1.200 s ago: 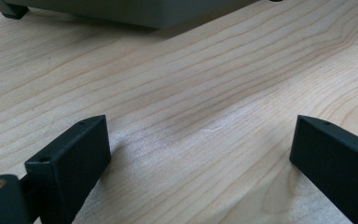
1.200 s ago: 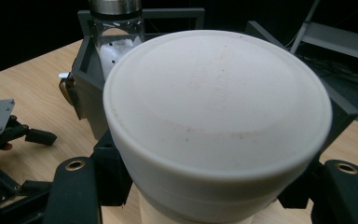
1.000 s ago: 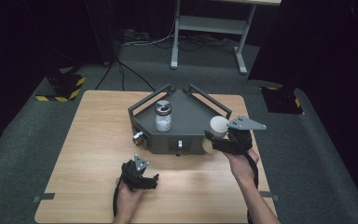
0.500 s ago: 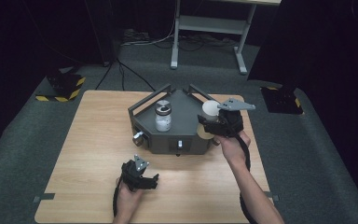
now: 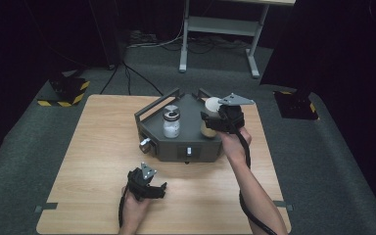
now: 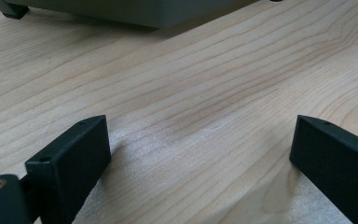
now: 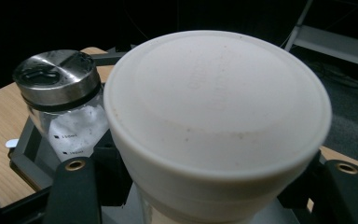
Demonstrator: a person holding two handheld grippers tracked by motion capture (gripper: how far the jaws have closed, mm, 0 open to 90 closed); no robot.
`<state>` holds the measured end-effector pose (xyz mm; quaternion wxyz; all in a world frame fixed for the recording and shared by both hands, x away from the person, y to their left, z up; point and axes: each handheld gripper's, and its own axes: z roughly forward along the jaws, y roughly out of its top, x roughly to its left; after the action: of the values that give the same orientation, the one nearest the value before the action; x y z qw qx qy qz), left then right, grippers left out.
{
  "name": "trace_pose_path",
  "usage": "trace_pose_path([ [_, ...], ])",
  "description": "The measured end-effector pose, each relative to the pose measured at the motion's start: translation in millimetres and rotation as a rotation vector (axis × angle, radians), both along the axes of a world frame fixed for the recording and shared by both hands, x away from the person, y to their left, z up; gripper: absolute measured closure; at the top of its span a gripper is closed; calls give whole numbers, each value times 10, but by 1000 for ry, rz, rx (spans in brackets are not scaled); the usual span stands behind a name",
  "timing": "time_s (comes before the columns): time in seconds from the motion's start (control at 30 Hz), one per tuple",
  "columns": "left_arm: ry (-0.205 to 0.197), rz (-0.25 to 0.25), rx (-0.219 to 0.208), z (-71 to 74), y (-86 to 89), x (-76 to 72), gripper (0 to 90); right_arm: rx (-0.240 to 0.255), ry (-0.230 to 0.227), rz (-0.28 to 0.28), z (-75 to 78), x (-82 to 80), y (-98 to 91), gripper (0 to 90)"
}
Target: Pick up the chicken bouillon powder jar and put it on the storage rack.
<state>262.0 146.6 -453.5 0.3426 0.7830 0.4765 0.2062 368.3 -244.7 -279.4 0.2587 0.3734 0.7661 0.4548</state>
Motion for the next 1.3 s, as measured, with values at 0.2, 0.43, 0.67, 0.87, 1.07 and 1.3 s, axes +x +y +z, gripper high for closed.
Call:
trace_pose_path([
  [0.2, 0, 0, 0, 0, 0, 0, 51, -7, 12, -7, -66, 65, 62, 356],
  [0.43, 0, 0, 0, 0, 0, 0, 51, -14, 21, -2, -118, 118, 112, 356],
  [0.67, 0, 0, 0, 0, 0, 0, 51, -14, 32, 1, -131, 161, 121, 355],
  [0.87, 0, 0, 0, 0, 0, 0, 51, 25, 51, 2, -160, 205, 29, 355],
  [1.07, 0, 0, 0, 0, 0, 0, 51, 36, 39, 9, -208, 199, 1, 355],
  [1.3, 0, 0, 0, 0, 0, 0, 51, 45, 32, 9, -237, 190, -7, 356],
])
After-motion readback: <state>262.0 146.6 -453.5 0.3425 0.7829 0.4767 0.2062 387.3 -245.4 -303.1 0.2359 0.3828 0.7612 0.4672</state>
